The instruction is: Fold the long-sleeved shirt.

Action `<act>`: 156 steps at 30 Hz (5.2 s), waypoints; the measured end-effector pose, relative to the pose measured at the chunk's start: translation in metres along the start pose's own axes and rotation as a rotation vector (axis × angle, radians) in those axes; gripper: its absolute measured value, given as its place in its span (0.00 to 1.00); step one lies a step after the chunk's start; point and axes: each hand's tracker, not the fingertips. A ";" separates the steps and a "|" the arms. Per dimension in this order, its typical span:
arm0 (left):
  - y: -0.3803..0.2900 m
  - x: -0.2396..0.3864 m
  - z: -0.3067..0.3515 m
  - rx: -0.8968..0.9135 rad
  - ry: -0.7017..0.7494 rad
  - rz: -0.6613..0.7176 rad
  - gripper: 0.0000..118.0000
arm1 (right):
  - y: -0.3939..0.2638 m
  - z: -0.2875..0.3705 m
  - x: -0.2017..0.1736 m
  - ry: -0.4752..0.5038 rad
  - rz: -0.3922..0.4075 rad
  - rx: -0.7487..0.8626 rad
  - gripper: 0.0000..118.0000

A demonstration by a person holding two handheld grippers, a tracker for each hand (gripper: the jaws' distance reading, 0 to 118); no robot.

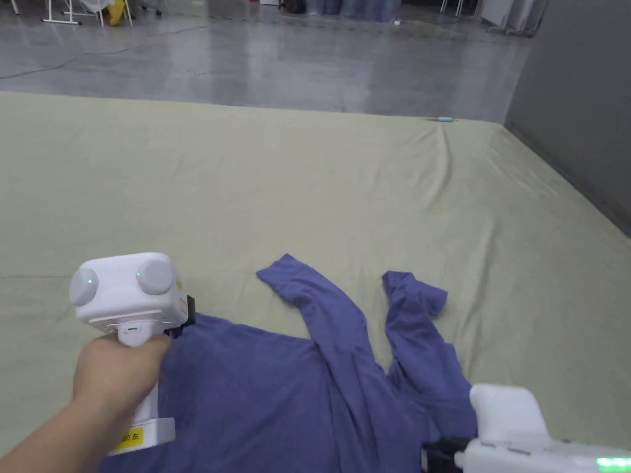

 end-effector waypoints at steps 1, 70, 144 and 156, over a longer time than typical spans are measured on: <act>0.000 -0.002 0.003 0.005 -0.003 0.002 0.03 | 0.009 0.003 -0.005 0.018 -0.003 0.043 0.00; 0.013 -0.039 0.114 0.005 -0.170 0.008 0.00 | -0.008 -0.008 0.081 -0.075 -0.055 -0.149 0.00; -0.173 -0.183 0.108 -0.236 -0.208 0.264 0.00 | -0.074 -0.035 0.127 -0.239 0.233 -0.258 0.00; -0.176 -0.178 0.148 -0.088 -0.253 0.358 0.99 | -0.038 0.020 0.113 -0.334 0.136 -0.110 0.78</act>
